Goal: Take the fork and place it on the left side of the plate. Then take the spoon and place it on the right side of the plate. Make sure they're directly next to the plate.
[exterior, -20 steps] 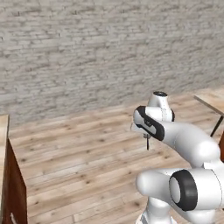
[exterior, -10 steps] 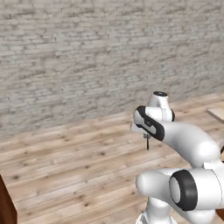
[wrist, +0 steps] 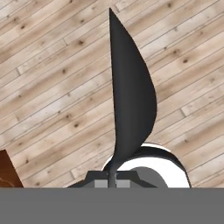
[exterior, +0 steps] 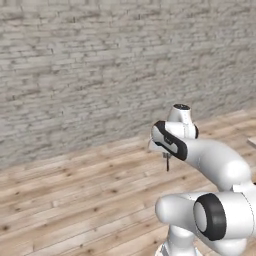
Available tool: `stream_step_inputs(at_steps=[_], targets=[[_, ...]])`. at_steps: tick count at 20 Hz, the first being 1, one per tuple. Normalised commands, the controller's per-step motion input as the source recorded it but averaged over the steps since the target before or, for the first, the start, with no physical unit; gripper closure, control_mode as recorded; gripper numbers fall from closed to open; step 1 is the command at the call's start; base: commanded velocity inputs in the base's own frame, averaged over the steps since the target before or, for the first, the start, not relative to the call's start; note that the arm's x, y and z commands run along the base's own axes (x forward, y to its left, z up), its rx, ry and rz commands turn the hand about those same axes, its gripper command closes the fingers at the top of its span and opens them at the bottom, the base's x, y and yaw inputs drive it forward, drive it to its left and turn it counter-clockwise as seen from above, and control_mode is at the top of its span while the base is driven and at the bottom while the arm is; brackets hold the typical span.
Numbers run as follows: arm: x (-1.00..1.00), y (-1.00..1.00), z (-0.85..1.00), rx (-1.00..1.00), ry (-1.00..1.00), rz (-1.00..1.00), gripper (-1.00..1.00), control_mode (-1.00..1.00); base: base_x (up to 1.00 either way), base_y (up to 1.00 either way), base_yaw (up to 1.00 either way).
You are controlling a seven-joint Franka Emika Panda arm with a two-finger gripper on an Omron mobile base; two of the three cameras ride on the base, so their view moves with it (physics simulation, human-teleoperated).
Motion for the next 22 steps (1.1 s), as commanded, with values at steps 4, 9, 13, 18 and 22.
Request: stream_step_inputs(at_steps=[4, 9, 13, 18, 22], targets=[[0.00, 0.00, 0.00, 0.00, 0.00, 0.00, 1.00, 1.00, 0.61, -0.03, -0.29], [0.00, 0.00, 0.00, 0.00, 0.00, 0.00, 1.00, 1.00, 0.60, 0.00, -0.33], [0.00, 0.00, 0.00, 0.00, 0.00, 0.00, 1.00, 1.00, 0.61, 0.00, -0.35], [0.00, 0.00, 0.00, 0.00, 0.00, 0.00, 1.00, 1.00, 0.60, 0.00, -0.36], [0.00, 0.00, 0.00, 0.00, 0.00, 0.00, 1.00, 1.00, 0.62, 0.06, -0.37]])
